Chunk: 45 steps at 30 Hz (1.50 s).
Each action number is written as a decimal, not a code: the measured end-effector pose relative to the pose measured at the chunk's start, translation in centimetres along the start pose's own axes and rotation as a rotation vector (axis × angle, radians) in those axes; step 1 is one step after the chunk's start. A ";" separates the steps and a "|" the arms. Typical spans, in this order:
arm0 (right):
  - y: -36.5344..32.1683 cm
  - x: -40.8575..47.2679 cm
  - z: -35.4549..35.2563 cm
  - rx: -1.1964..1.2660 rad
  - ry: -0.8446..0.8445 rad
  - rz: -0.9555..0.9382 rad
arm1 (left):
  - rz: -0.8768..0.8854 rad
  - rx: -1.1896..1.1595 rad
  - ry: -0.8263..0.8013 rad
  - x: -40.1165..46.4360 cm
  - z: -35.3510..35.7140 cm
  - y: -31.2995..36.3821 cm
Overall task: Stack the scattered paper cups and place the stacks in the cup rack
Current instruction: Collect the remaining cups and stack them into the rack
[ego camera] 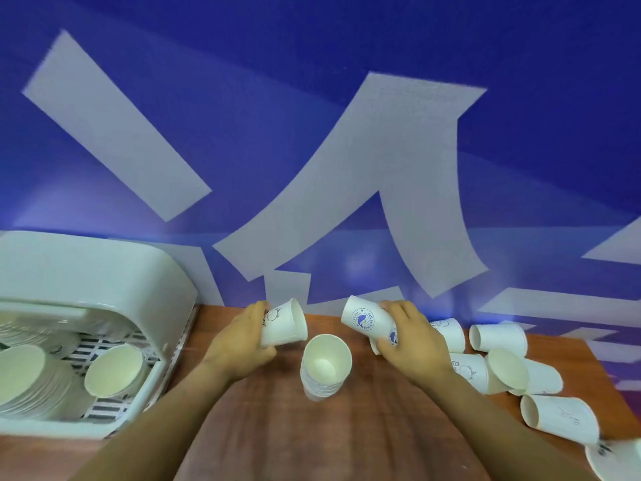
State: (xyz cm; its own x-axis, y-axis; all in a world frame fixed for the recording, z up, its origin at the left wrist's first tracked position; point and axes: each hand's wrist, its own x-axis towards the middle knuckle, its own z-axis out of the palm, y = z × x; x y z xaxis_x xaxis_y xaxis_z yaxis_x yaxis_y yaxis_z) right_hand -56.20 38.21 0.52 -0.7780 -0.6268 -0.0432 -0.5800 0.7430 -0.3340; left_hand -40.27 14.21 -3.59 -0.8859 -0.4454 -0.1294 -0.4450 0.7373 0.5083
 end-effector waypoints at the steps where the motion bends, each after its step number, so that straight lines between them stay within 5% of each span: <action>1: -0.2 -0.6 -0.5 0.007 0.007 0.002 | -0.035 -0.060 0.013 -0.9 -0.2 0.0; 11: -2.4 -6.2 -5.9 0.086 0.092 0.042 | -0.058 -0.384 0.217 -8.9 -3.7 4.0; 27: -9.2 -14.3 -3.5 0.270 0.159 -0.054 | 0.017 -0.692 0.176 -20.2 -4.7 4.5; 36: -18.3 -16.4 -1.8 0.197 0.155 0.018 | -0.005 -0.290 0.247 -21.9 -8.5 -2.6; 45: -25.3 -17.5 3.5 0.199 0.088 0.013 | 0.131 -0.433 0.123 -24.2 -9.5 -10.7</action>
State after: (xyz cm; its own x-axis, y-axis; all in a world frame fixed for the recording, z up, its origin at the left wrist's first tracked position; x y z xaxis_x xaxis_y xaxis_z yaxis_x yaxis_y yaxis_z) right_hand -27.06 29.56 6.42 -0.8082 -0.5881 0.0306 -0.5174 0.6844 -0.5137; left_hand -12.84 12.28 2.23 -0.8973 -0.4387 0.0479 -0.2116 0.5229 0.8257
